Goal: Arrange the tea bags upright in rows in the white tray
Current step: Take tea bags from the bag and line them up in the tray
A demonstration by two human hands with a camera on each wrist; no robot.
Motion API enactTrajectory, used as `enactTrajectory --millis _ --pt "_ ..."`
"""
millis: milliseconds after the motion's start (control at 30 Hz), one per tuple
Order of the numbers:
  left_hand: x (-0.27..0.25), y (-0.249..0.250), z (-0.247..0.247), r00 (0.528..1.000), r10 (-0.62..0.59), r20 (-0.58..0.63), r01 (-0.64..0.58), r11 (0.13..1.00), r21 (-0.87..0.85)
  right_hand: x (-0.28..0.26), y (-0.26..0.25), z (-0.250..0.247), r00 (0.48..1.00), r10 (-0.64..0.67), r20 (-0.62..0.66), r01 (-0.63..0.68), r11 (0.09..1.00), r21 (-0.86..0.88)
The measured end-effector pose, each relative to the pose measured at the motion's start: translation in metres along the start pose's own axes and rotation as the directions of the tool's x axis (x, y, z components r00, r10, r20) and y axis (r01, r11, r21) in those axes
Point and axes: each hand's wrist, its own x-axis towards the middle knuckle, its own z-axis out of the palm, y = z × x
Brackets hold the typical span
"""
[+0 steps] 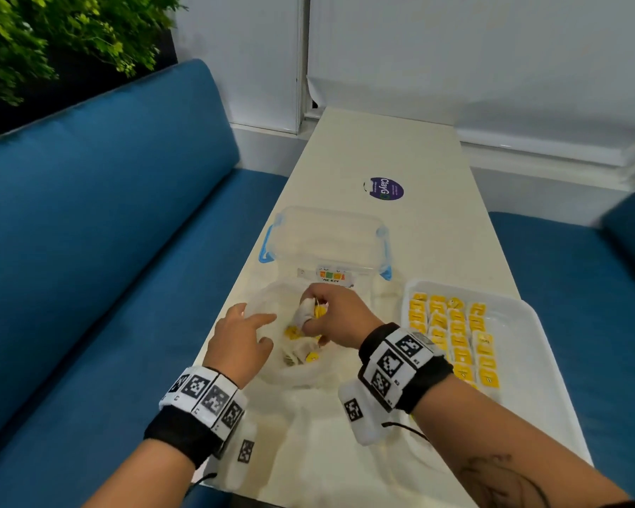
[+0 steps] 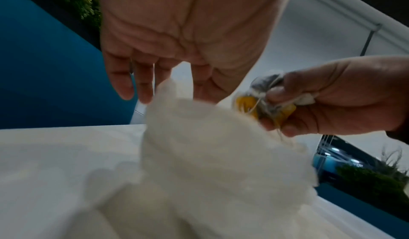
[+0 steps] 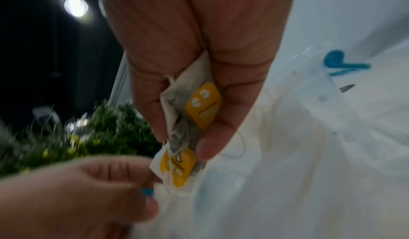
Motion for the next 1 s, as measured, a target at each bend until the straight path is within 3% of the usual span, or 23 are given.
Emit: enactTrajectory --millis 67,133,200,233,300,367,433,533,600,667,767,833,900,967,1000 --pt "-0.004 0.005 0.0 0.991 0.027 -0.131 -0.04 0.995 -0.091 -0.007 -0.009 -0.017 1.0 -0.018 -0.008 0.019 0.99 0.143" --pt "-0.009 0.018 -0.003 0.947 0.065 -0.314 -0.143 0.962 -0.233 -0.016 -0.023 -0.038 0.997 -0.069 -0.019 0.071 0.97 0.234" --pt "-0.015 0.04 -0.011 0.934 0.039 -0.356 -0.212 0.862 -0.46 -0.028 -0.039 -0.059 0.992 -0.127 -0.024 0.128 0.945 0.3" --pt "-0.018 0.055 -0.016 0.959 0.0 -0.284 -0.182 0.767 -0.615 -0.035 -0.046 -0.069 0.987 -0.16 -0.022 0.158 0.934 0.32" --pt "-0.023 0.084 -0.023 1.0 -0.011 0.018 0.021 0.469 -0.883 -0.048 -0.054 -0.084 0.979 -0.203 -0.018 0.199 0.928 0.316" --pt "-0.025 0.108 -0.022 0.954 0.132 0.27 0.237 0.218 -0.947 -0.06 -0.056 -0.093 0.976 -0.217 -0.034 0.22 0.956 0.192" --pt "-0.029 0.13 -0.013 0.894 0.267 0.36 0.347 0.099 -0.933 -0.069 -0.048 -0.093 0.968 -0.243 -0.065 0.236 0.967 -0.098" --pt "-0.037 0.157 0.009 0.878 0.271 0.395 0.402 0.032 -0.915 -0.079 -0.023 -0.088 0.964 -0.257 -0.066 0.186 0.834 -0.52" --pt "-0.039 0.168 0.027 0.861 0.254 0.44 0.458 -0.013 -0.889 -0.085 -0.005 -0.09 0.976 -0.198 -0.091 0.116 0.824 -0.554" --pt "-0.04 0.176 0.045 0.831 0.278 0.482 0.522 -0.089 -0.848 -0.093 0.013 -0.098 0.989 -0.115 -0.095 0.061 0.892 -0.447" --pt "-0.041 0.186 0.064 0.788 0.352 0.505 0.584 -0.168 -0.794 -0.111 0.035 -0.115 0.994 -0.04 -0.103 0.024 0.987 -0.156" --pt "-0.04 0.192 0.074 0.764 0.38 0.521 0.599 -0.117 -0.792 -0.122 0.049 -0.126 0.978 -0.037 -0.206 0.033 0.999 -0.021" --pt "-0.039 0.197 0.083 0.751 0.37 0.547 0.597 -0.029 -0.801 -0.13 0.062 -0.137 0.921 0.016 -0.39 0.001 0.999 0.043" --pt "-0.039 0.203 0.09 0.753 0.364 0.548 0.572 0.05 -0.819 -0.138 0.075 -0.147 0.845 0.151 -0.513 -0.078 0.984 0.161" --pt "-0.039 0.205 0.094 0.755 0.364 0.546 0.556 0.088 -0.827 -0.141 0.08 -0.151 0.83 0.223 -0.511 -0.124 0.967 0.222"
